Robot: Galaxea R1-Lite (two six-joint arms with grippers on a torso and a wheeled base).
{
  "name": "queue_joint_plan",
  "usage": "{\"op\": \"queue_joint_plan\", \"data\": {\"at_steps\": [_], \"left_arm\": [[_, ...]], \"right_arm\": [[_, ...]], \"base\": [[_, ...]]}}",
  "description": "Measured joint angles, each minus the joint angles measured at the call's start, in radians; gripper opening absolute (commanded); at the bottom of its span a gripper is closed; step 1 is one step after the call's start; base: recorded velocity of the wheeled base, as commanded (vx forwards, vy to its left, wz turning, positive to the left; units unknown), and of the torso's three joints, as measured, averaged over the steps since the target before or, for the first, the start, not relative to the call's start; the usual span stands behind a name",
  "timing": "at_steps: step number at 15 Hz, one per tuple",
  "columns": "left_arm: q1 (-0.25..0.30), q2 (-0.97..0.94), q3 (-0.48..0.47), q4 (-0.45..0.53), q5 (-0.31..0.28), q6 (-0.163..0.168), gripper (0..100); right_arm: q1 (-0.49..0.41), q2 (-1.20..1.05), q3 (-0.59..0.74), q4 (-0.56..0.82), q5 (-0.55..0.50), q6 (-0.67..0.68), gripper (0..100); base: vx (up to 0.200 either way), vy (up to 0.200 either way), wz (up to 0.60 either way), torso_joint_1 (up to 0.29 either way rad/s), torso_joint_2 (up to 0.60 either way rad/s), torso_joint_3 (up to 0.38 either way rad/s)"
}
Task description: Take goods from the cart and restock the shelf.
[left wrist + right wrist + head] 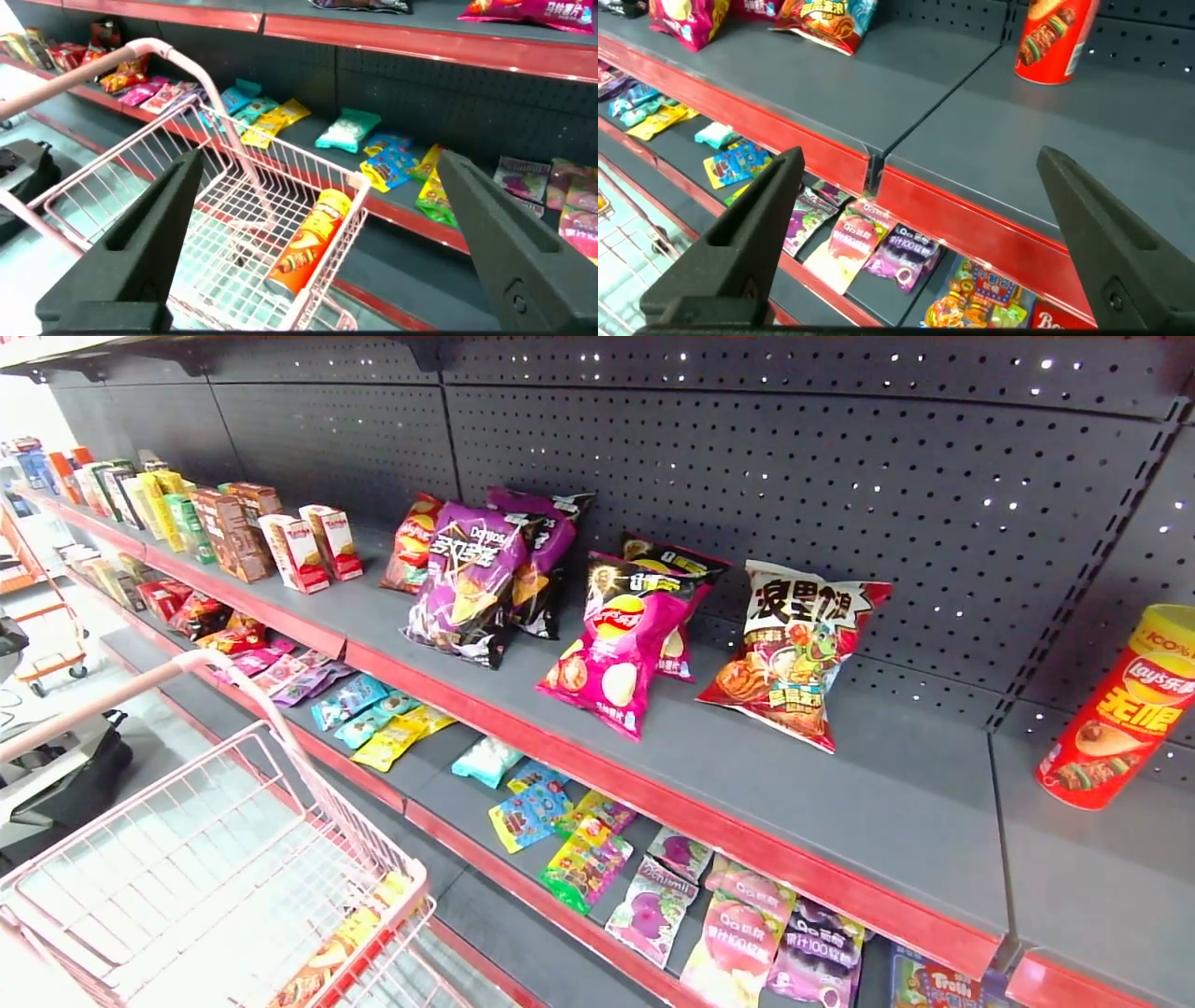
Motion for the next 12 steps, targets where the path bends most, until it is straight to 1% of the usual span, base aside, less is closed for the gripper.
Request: {"op": "queue_joint_plan", "data": {"at_steps": [4,5,6,7,8,9,10,11,12], "left_arm": [[0.0,0.0,0.0,-0.005,-0.011,0.003,100],[0.0,0.0,-0.002,-0.006,-0.029,0.0,100],[-0.003,0.008,-0.027,-0.006,-0.049,-0.008,100],[-0.007,0.036,-0.081,-0.006,-0.069,-0.03,100],[-0.01,0.085,-0.158,-0.009,-0.08,-0.055,100],[-0.011,0.159,-0.264,-0.005,-0.086,-0.08,100],[-0.011,0.258,-0.395,0.003,-0.087,-0.1,100],[0.001,0.382,-0.536,0.047,-0.073,-0.12,100],[0.039,0.506,-0.656,0.114,-0.056,-0.128,100]], "right_arm": [[0.0,0.0,0.0,0.0,0.0,0.0,100],[0.0,0.0,0.0,0.0,0.0,0.0,100],[0.0,0.0,0.0,0.0,0.0,0.0,100],[0.0,0.0,0.0,0.0,0.0,0.0,100],[0.0,0.0,0.0,0.0,0.0,0.0,100],[0.0,0.0,0.0,0.0,0.0,0.0,100],[0.0,0.0,0.0,0.0,0.0,0.0,100],[0.0,0.0,0.0,0.0,0.0,0.0,100],[0.0,0.0,0.0,0.0,0.0,0.0,100]], "base": [[0.0,0.0,0.0,0.0,0.0,0.0],[0.0,0.0,0.0,0.0,0.0,0.0],[0.0,0.0,0.0,0.0,0.0,0.0],[0.0,0.0,0.0,0.0,0.0,0.0],[0.0,0.0,0.0,0.0,0.0,0.0],[0.0,0.0,0.0,0.0,0.0,0.0],[0.0,0.0,0.0,0.0,0.0,0.0],[0.0,0.0,0.0,0.0,0.0,0.0],[0.0,0.0,0.0,0.0,0.0,0.0]]}}
